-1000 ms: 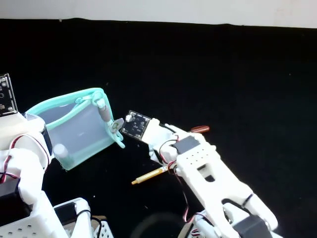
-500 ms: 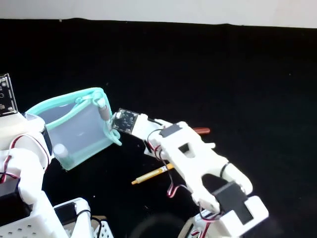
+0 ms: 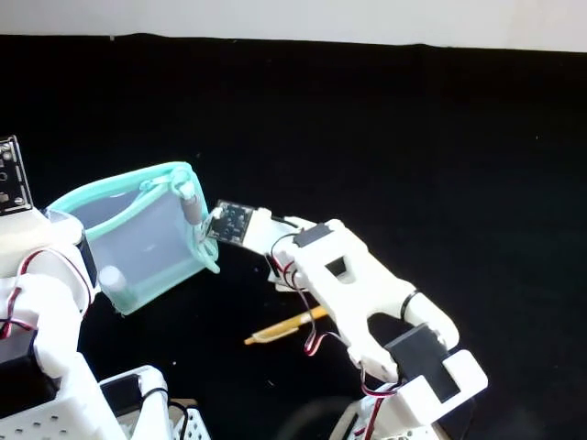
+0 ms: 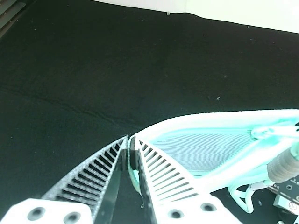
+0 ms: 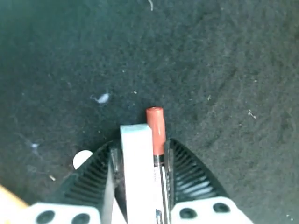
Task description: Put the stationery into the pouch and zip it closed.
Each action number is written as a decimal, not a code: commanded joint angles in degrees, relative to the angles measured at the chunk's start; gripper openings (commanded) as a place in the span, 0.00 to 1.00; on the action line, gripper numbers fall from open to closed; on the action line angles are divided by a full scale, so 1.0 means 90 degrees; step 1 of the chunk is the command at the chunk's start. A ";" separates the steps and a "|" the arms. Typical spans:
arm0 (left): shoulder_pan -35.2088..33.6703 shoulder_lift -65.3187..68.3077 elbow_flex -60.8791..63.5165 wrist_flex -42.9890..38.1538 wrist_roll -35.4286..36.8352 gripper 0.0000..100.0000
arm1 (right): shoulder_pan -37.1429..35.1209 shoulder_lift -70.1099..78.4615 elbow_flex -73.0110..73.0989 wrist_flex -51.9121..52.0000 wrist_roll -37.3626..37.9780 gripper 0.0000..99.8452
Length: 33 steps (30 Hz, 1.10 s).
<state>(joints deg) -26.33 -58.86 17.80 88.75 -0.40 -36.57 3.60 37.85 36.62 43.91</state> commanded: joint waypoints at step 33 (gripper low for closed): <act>-0.0034 0.0034 0.0327 -0.0068 -0.0029 0.01 | 0.0484 -0.3306 -0.1265 0.0269 -0.3458 0.01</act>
<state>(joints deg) -26.33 -58.95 20.26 88.13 -0.48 -33.05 -22.42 31.69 38.90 16.48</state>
